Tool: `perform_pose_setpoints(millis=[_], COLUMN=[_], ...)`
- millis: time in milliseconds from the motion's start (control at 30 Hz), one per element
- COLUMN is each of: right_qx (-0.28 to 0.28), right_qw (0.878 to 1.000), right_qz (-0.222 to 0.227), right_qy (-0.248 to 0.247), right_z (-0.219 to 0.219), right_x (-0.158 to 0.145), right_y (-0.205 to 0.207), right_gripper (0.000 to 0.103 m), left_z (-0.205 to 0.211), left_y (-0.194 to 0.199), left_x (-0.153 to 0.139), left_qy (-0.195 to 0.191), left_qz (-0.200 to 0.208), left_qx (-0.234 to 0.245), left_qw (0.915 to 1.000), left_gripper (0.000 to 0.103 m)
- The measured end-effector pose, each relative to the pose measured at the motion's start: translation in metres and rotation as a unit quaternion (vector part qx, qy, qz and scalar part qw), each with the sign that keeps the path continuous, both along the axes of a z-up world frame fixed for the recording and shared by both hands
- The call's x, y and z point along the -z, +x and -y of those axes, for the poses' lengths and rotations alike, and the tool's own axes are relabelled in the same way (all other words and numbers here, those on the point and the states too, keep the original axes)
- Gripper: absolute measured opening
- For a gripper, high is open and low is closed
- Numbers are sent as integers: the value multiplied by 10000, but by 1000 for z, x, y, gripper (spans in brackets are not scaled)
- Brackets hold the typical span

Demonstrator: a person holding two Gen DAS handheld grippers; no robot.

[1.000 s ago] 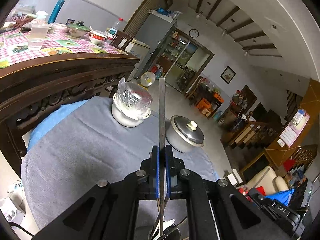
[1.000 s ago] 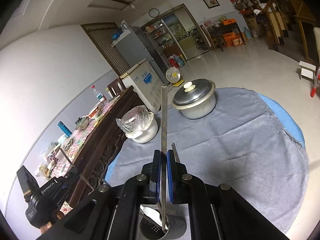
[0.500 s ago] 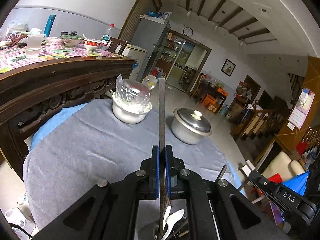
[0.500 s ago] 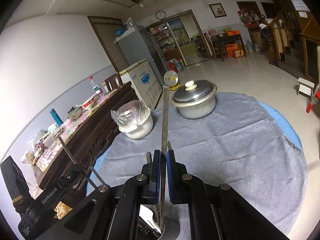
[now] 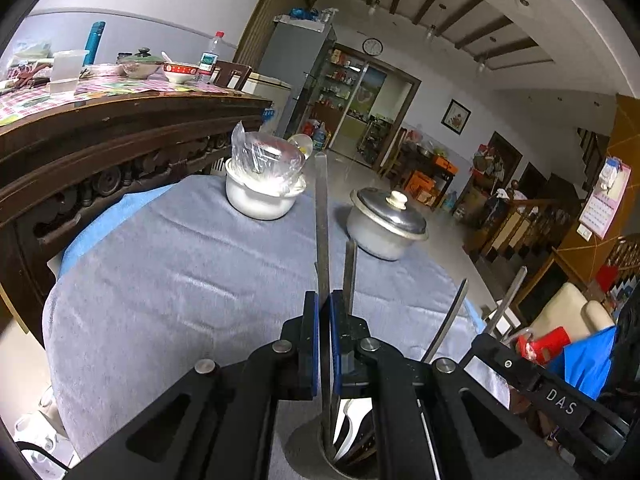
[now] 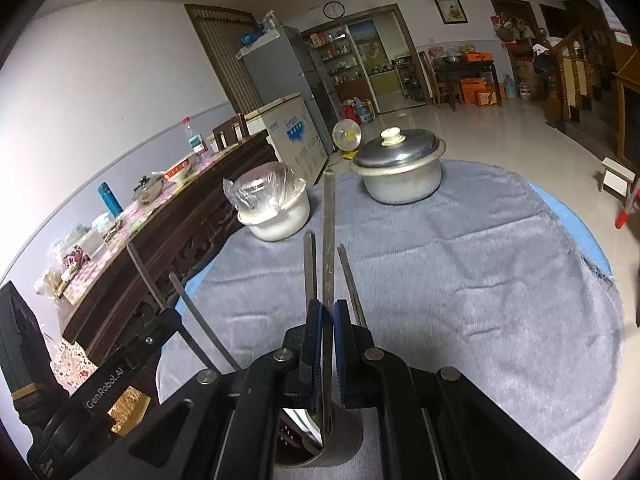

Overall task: Organize utensils
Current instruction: 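Raise both held chopsticks upright and lower them into the black holder cup, then open both tools to release the chopsticks and move back over the table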

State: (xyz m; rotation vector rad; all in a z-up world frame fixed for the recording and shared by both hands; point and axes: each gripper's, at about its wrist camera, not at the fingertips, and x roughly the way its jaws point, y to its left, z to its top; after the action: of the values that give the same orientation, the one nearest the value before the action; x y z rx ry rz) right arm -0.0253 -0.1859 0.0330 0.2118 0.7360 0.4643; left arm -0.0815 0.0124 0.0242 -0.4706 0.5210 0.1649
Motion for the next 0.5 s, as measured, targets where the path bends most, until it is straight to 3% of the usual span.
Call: perform_pose_setpoints(millis=[500], right_qx=[-124], right_qw=[9998], right_qz=[-145], right_qy=[-68], right_z=[-5], right_x=[11], right_y=[-9], right_gripper=[7], left_z=[7], left_y=[-1], left_x=[16], left_qy=[-23], left_qz=[-274], left_qx=[253], left_qw=[9993], left_gripper=[6])
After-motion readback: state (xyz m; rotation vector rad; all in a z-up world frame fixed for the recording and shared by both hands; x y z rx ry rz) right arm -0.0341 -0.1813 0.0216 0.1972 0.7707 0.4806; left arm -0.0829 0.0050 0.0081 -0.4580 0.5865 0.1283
